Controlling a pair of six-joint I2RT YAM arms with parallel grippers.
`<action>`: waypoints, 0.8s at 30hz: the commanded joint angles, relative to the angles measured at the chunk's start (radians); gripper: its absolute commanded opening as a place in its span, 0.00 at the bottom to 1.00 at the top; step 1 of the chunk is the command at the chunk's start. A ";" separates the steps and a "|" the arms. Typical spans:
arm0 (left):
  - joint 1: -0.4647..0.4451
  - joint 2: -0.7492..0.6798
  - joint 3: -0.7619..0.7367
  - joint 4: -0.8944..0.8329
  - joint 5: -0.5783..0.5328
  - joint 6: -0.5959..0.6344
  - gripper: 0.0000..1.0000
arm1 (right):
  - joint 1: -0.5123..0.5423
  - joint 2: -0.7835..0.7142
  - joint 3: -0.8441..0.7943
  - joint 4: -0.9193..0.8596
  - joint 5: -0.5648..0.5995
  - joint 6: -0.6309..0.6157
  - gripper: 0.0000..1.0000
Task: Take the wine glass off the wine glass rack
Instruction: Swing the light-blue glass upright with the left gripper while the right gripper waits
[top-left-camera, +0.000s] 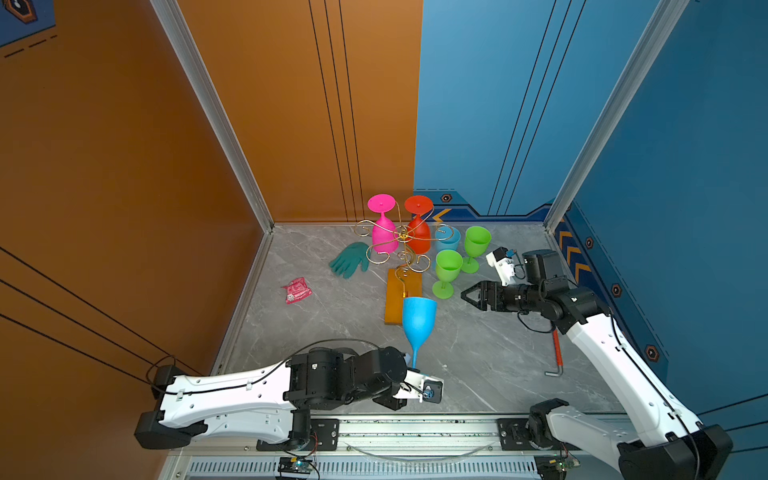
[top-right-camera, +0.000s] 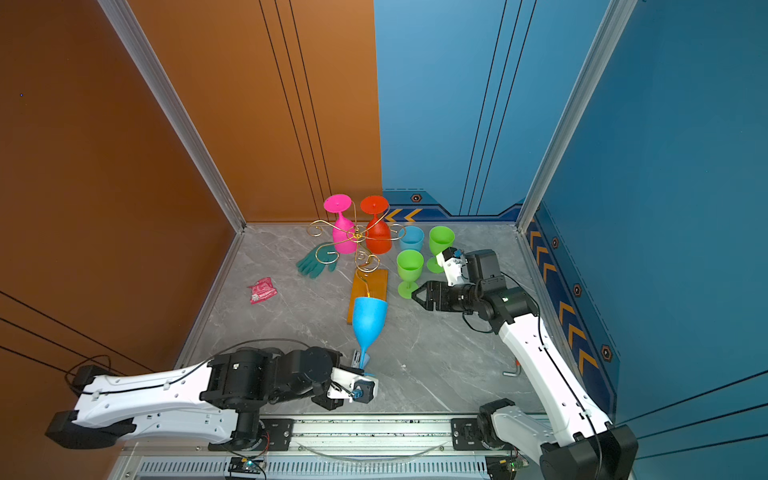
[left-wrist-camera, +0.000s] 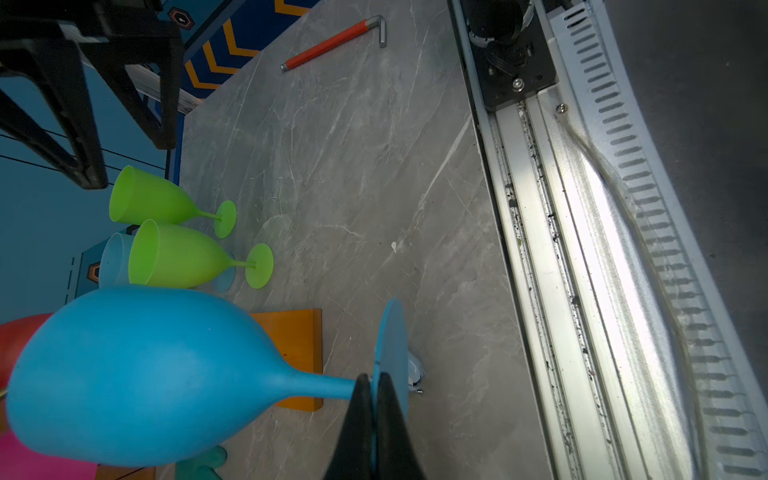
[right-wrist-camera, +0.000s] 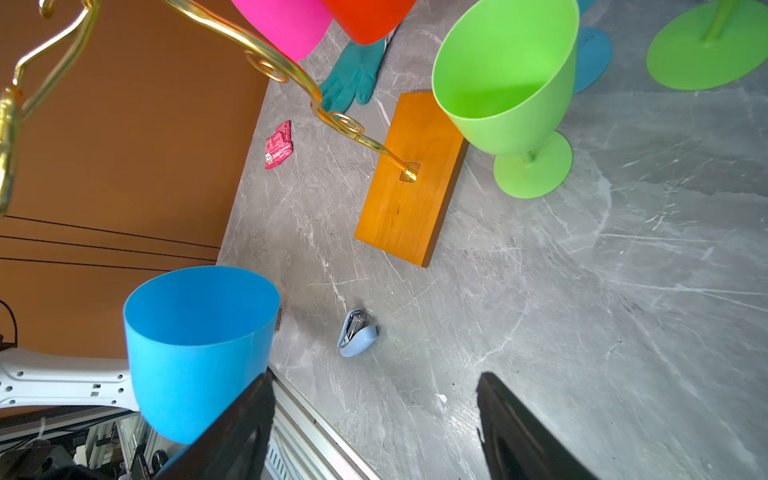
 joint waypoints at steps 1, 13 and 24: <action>-0.038 0.027 -0.023 0.008 -0.100 0.088 0.00 | 0.014 0.009 0.036 -0.033 -0.018 -0.012 0.78; -0.105 0.101 -0.051 0.008 -0.271 0.230 0.00 | 0.049 0.033 0.068 -0.048 -0.040 -0.009 0.75; -0.134 0.132 -0.083 0.047 -0.376 0.328 0.00 | 0.092 0.076 0.082 -0.050 -0.065 -0.001 0.70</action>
